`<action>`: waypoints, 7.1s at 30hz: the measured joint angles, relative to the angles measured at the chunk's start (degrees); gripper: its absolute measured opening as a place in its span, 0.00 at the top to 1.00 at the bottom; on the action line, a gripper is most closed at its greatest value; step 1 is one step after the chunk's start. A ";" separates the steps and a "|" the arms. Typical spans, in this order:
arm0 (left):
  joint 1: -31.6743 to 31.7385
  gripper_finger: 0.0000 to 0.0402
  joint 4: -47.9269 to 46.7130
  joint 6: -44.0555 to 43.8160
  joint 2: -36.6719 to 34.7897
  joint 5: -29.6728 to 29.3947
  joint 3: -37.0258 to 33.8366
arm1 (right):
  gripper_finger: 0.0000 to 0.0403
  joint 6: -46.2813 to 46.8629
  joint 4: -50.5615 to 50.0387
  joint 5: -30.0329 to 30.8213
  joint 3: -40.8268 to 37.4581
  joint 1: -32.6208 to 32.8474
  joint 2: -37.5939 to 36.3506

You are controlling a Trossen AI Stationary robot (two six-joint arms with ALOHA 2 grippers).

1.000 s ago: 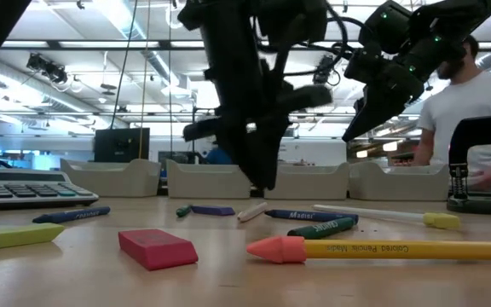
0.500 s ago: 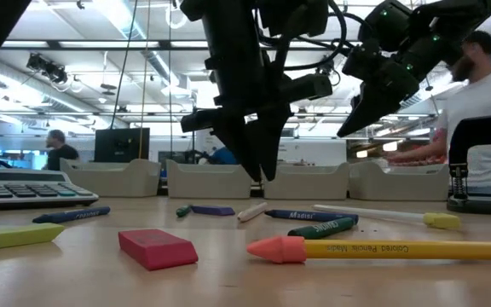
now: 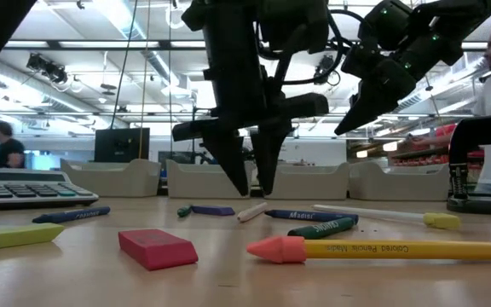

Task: Sort crayons/erasers/pens/pencils in bins
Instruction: Put the pink pen into the gray bin

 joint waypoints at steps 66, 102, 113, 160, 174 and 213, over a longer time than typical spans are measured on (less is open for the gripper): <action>1.22 0.82 -0.18 13.71 2.69 -0.20 0.85 | 0.61 6.81 -4.87 1.51 0.00 0.04 0.00; 2.00 0.98 4.70 34.62 1.77 -1.65 3.54 | 0.61 21.91 -20.22 -2.15 0.00 2.29 -26.06; 1.71 0.85 -3.10 36.59 1.60 1.48 7.26 | 0.61 18.05 -24.60 -1.25 0.00 2.29 -26.75; 1.91 0.63 -8.41 31.27 6.29 8.83 7.29 | 0.61 14.60 -24.58 0.24 -0.02 10.36 -26.58; 2.66 0.85 -9.06 35.46 6.95 9.92 7.34 | 0.61 14.54 -22.98 1.77 -0.02 12.02 -26.60; 19.03 0.98 -9.84 74.70 7.32 14.42 19.84 | 0.61 12.16 -23.03 31.57 10.71 11.98 -26.64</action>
